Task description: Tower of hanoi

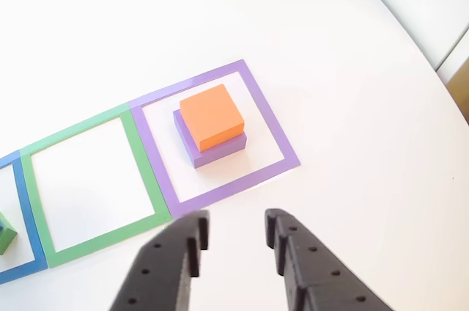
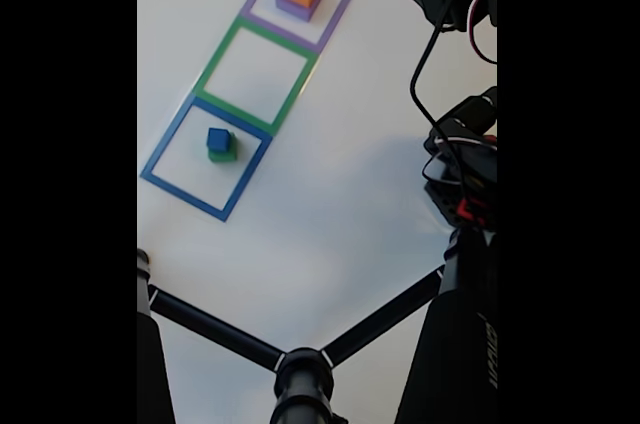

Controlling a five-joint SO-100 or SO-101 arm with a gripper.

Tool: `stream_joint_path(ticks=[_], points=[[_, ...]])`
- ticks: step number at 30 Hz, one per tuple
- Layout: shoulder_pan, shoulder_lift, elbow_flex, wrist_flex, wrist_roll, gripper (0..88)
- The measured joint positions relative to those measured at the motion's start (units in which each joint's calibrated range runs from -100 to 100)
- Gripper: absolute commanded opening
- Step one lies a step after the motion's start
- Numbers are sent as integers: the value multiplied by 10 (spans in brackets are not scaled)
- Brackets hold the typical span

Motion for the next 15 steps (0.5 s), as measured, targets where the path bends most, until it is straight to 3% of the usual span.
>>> stream_joint_path(ticks=[6, 10, 15], points=[[32, 7, 113, -115, 0, 250], [55, 7, 230, -250, 0, 327], [74, 29, 359, -433, -4, 349]])
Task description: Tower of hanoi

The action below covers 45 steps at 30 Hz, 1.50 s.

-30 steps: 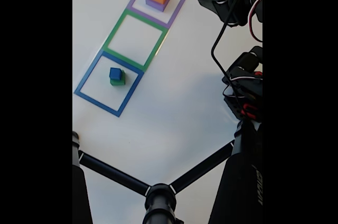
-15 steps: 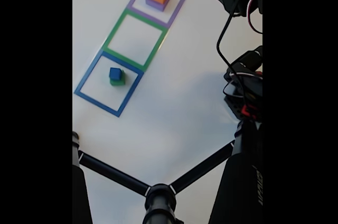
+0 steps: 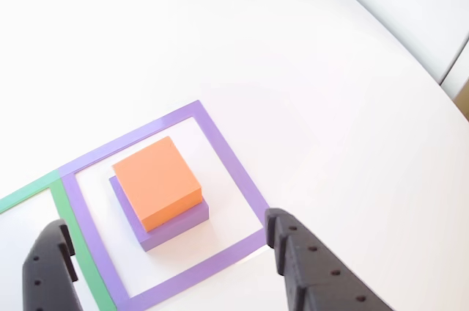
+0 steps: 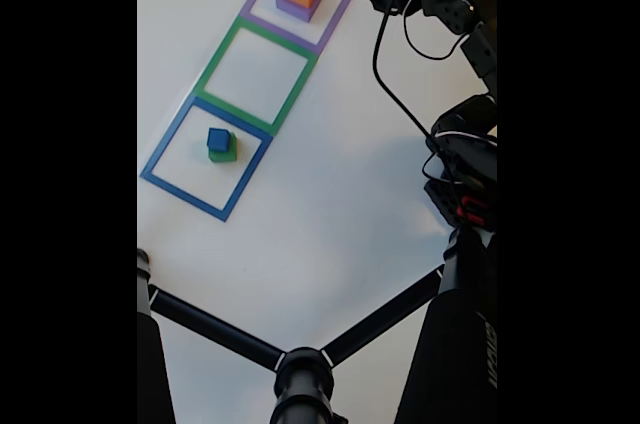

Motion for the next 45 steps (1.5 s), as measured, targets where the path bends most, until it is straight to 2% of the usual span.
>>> stream_joint_path(ticks=[11, 26, 36, 45], points=[[20, 92, 144, -280, 4, 486], [19, 360, 173, -647, 4, 490], [0, 514, 166, -804, 4, 466], [-8, 633, 114, -895, 4, 462]])
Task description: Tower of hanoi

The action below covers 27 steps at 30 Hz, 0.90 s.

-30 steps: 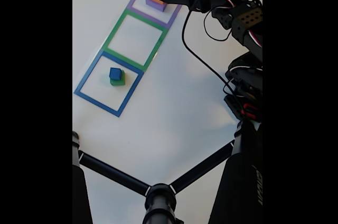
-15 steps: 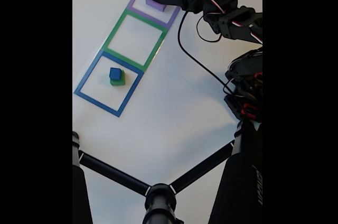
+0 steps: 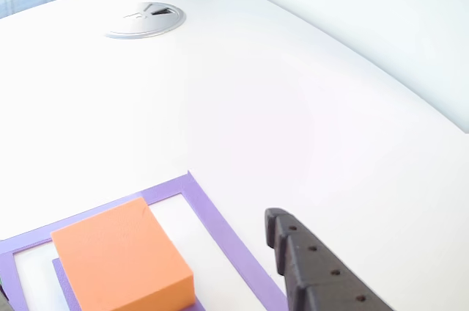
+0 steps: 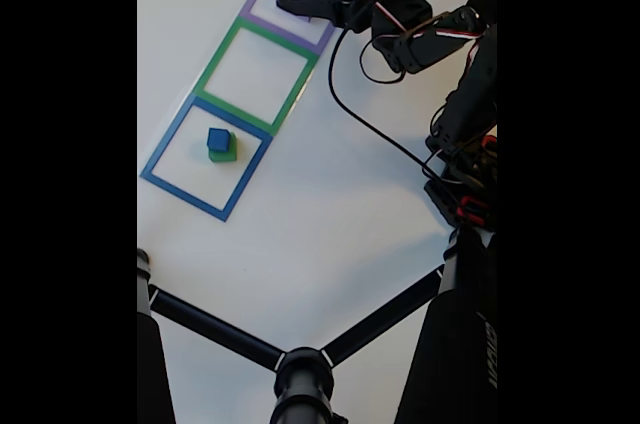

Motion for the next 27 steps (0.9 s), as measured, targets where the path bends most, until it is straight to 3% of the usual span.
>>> stream_joint_path(ticks=[17, 27], points=[[-37, 94, -28, -55, 0, 450], [-54, 111, -30, -59, -2, 386]])
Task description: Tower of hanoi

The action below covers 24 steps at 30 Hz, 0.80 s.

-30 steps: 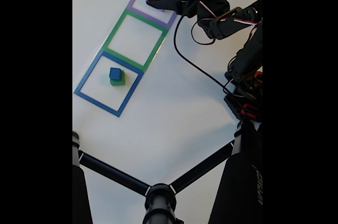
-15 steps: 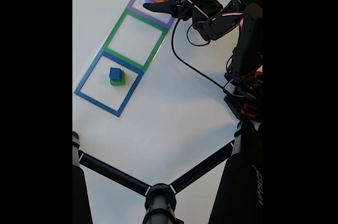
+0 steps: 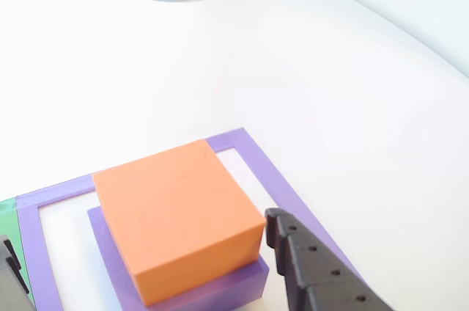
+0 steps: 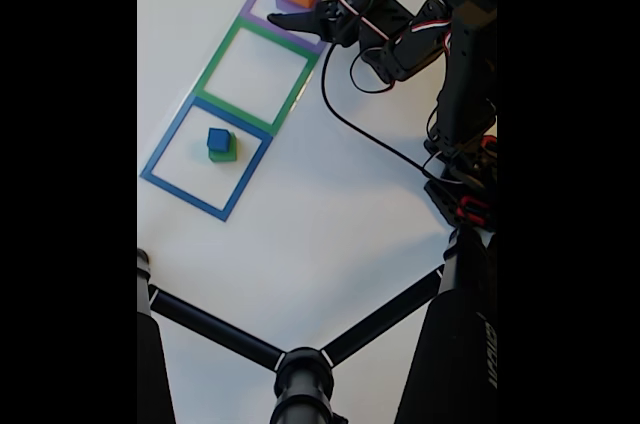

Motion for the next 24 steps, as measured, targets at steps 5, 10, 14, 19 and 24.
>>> stream_joint_path(ticks=[5, 10, 14, 19, 24], points=[[1, 6, 0, -10, 2, 353], [-2, 12, 0, -15, 2, 319], [-8, 12, 0, -15, 2, 295], [-12, 12, 0, -15, -4, 247], [-13, 12, 0, -15, -4, 201]])
